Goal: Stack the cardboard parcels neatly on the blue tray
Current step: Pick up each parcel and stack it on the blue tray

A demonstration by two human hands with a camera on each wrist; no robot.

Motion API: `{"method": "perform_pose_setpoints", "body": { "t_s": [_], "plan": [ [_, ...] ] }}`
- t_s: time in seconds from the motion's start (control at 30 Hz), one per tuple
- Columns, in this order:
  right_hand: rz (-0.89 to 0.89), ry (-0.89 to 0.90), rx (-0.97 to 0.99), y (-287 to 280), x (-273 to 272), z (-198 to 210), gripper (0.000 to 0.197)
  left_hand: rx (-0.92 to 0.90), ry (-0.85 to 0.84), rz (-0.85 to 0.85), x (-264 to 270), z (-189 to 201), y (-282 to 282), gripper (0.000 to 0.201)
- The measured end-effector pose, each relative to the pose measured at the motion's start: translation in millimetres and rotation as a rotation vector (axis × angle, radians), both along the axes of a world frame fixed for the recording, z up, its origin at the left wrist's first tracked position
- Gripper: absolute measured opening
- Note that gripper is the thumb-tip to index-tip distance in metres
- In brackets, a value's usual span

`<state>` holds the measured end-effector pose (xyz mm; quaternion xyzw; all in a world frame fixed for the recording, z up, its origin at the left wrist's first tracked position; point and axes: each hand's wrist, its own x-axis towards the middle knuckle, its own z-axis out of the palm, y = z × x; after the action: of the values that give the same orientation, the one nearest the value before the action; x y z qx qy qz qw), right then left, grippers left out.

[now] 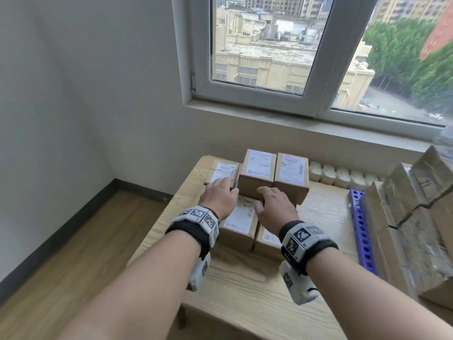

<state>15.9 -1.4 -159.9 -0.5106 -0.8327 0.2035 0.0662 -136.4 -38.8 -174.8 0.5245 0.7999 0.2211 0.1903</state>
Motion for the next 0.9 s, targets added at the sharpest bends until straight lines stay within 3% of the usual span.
{"method": "perform_pose_setpoints", "body": {
  "t_s": [0.47,0.9],
  "plan": [
    [-0.094,0.027,-0.048,94,-16,-9,0.048,-0.052,-0.053,-0.03,-20,-3,98,0.047],
    [-0.125,0.046,-0.106,141,-28,-25,0.047,-0.27,-0.36,0.098,-26,-41,160,0.065]
  ]
}}
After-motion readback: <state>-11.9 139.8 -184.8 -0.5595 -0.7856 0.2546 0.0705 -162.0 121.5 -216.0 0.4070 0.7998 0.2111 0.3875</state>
